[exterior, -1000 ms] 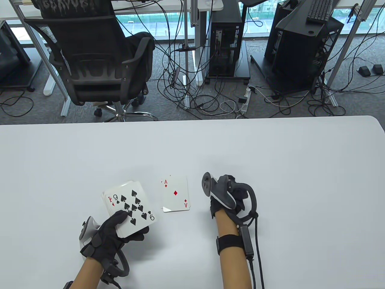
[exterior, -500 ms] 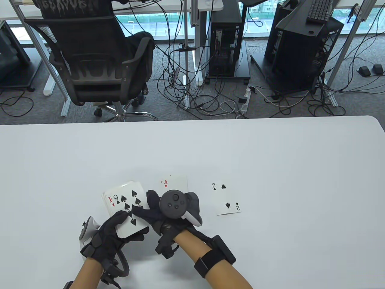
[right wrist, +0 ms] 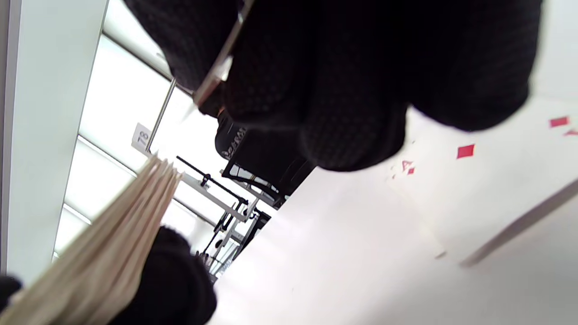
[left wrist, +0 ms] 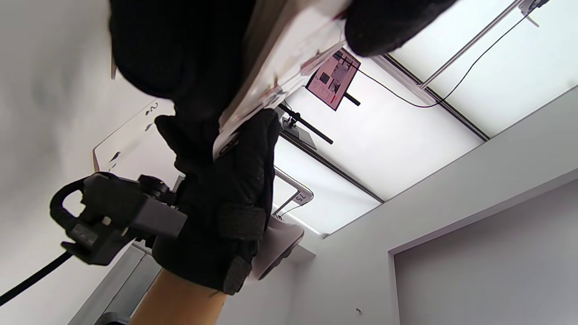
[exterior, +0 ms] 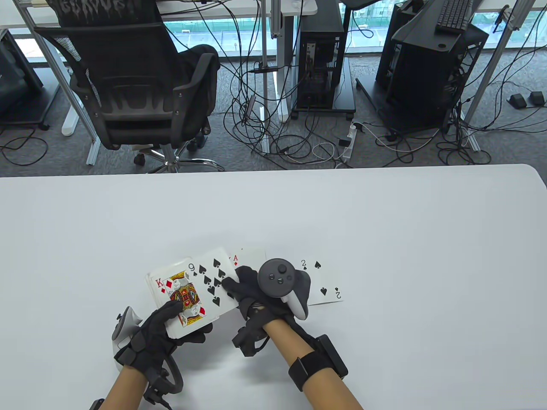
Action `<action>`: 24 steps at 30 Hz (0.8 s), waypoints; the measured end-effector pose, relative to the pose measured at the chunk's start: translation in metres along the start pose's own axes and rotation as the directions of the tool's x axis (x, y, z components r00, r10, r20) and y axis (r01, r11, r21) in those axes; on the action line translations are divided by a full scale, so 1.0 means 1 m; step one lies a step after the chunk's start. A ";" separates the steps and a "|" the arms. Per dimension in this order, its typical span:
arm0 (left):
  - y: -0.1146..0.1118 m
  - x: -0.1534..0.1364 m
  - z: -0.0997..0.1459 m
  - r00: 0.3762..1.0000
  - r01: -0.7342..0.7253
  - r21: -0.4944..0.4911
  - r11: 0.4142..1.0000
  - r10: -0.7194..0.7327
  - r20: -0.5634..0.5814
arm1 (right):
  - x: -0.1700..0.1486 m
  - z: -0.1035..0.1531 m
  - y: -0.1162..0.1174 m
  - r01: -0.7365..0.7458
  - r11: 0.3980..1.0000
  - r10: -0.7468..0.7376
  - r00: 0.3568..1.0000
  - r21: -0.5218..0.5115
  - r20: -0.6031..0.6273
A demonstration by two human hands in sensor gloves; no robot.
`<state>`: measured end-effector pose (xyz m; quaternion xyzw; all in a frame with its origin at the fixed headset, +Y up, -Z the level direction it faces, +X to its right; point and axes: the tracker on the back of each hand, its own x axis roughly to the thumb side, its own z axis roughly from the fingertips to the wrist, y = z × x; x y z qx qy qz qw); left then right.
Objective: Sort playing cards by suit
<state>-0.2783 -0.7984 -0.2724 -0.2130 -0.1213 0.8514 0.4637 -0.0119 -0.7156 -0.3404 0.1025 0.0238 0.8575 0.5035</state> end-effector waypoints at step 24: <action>0.000 0.001 0.000 1.000 -0.009 0.010 1.000 0.009 -0.002 | -0.094 -0.019 -0.080 -0.892 0.402 0.871 0.304 0.205 -0.386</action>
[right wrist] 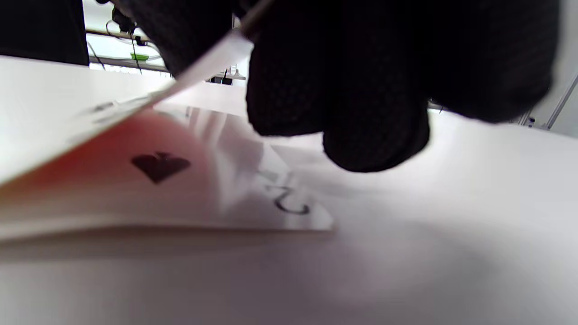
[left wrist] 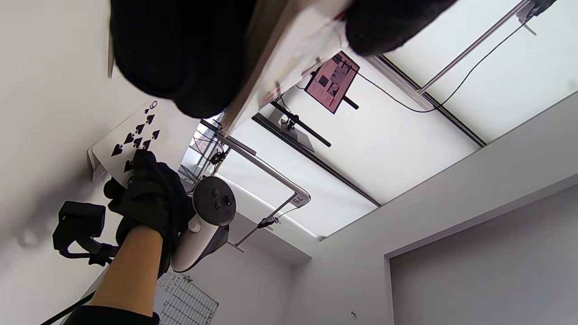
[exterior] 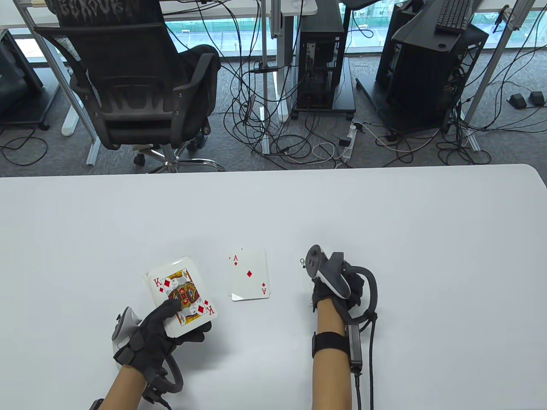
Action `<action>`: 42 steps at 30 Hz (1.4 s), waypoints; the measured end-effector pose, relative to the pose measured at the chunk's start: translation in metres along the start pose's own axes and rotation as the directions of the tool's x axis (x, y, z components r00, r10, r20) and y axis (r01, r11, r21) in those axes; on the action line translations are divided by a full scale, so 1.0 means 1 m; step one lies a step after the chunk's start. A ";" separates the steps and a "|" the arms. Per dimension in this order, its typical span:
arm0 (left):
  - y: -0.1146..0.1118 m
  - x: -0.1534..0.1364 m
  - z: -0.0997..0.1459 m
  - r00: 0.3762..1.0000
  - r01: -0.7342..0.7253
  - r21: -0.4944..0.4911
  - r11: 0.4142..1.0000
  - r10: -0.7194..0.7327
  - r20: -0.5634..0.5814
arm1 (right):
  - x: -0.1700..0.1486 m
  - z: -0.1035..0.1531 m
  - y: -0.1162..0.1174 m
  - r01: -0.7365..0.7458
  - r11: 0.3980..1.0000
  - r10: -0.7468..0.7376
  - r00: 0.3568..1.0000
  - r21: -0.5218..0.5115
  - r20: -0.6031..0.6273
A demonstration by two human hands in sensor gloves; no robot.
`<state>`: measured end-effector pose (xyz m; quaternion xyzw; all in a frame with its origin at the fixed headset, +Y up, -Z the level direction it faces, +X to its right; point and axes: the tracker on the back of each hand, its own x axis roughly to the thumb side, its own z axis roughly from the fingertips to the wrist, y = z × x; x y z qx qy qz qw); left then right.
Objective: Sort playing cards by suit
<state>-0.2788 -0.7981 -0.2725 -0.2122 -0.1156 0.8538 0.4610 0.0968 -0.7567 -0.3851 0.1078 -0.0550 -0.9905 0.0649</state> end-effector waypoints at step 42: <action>0.002 0.000 -0.001 0.998 0.048 0.005 0.999 -0.048 -0.031 | 0.148 0.097 -0.056 0.709 0.589 -0.763 0.327 0.389 0.557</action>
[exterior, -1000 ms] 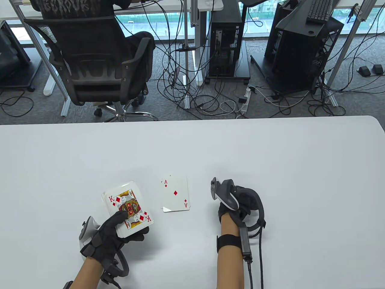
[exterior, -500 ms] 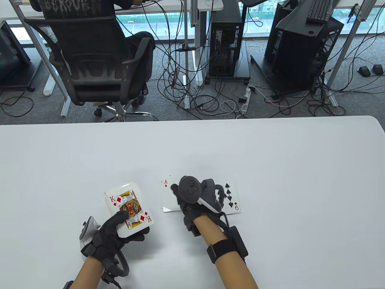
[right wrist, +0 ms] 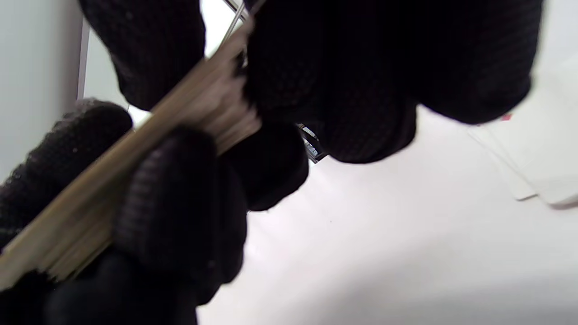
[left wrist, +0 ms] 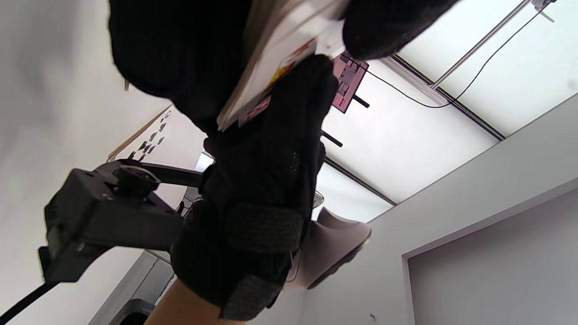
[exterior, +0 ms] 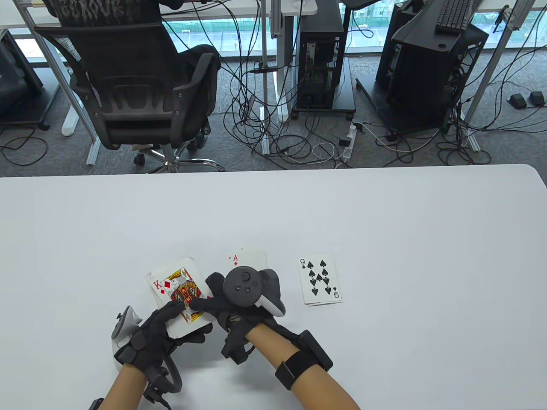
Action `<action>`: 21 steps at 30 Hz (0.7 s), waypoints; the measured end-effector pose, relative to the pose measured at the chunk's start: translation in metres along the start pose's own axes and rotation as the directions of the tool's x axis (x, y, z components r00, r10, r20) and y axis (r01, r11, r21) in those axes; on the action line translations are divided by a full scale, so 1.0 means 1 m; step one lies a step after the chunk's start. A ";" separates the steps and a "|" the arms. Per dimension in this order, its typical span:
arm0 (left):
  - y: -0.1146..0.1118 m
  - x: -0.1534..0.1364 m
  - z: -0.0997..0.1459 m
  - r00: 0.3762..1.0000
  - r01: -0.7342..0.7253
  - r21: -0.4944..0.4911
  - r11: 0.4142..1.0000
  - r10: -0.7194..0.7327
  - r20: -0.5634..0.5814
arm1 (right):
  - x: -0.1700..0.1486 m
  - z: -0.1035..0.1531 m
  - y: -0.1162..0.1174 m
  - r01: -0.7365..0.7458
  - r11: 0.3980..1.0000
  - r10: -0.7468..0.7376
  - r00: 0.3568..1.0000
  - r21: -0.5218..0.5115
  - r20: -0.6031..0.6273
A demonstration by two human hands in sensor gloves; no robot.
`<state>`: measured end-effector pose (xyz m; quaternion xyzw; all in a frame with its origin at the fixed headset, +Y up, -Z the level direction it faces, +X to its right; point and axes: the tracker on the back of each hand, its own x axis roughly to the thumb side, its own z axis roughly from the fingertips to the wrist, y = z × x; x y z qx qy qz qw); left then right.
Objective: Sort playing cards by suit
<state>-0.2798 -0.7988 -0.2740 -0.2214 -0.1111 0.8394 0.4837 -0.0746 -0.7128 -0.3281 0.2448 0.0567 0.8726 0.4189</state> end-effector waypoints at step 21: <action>-0.001 0.001 0.001 0.997 -0.070 0.008 0.997 0.070 0.035 | -0.095 -0.011 -0.048 -0.214 0.951 0.098 0.893 -0.222 -0.439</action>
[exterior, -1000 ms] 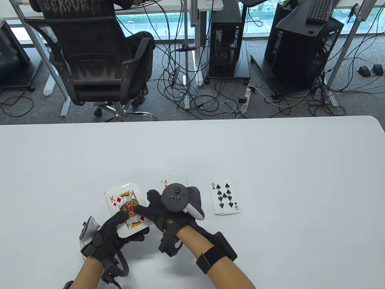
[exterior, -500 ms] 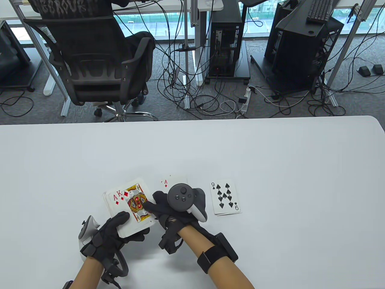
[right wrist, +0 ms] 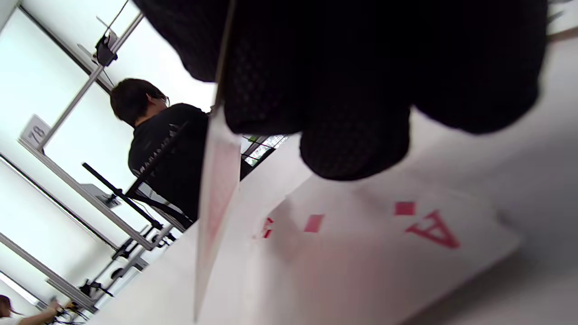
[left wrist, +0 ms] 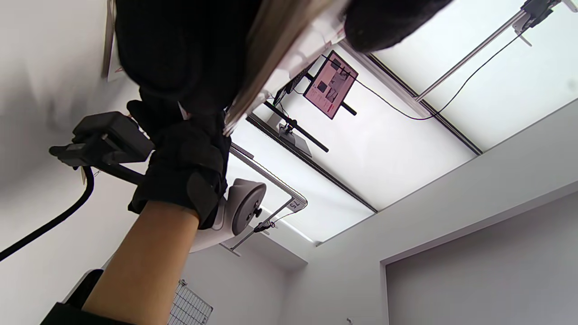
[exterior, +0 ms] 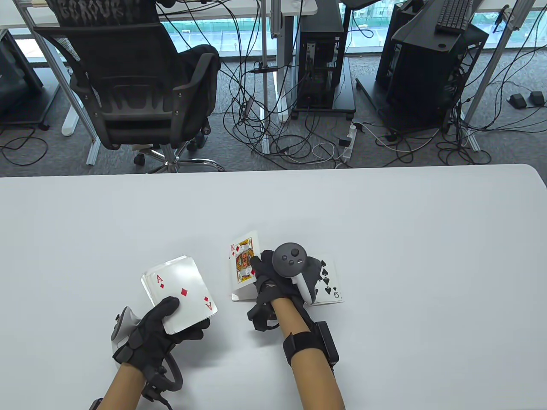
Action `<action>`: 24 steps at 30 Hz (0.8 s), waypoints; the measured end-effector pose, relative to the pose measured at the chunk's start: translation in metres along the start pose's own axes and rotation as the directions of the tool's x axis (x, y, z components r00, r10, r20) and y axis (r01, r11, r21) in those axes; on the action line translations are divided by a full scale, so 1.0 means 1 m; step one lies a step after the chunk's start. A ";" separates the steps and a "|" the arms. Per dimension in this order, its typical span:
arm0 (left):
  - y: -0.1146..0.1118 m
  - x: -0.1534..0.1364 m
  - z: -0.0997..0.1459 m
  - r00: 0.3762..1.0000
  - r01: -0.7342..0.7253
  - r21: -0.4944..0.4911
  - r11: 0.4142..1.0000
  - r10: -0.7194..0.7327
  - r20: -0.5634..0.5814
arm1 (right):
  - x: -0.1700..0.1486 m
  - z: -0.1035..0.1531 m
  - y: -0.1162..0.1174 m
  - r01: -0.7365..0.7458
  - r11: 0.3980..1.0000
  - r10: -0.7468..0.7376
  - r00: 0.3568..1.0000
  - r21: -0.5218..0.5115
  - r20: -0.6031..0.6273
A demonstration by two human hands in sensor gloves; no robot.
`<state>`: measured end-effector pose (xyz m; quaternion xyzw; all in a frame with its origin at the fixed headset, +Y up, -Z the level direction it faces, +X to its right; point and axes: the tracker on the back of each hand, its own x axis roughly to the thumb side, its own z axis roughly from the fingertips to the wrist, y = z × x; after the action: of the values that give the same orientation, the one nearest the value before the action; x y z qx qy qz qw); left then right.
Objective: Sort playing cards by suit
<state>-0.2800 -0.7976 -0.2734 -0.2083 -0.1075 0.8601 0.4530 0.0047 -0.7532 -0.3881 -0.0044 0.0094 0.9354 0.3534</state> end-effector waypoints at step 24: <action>0.000 0.001 0.001 1.000 0.005 -0.001 1.000 -0.005 0.003 | 0.032 -0.002 0.042 -0.743 0.661 0.739 0.669 0.105 0.076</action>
<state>-0.2810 -0.7969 -0.2732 -0.2069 -0.1093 0.8592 0.4549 -0.0471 -0.7631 -0.3905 0.0350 0.0651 0.9956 -0.0578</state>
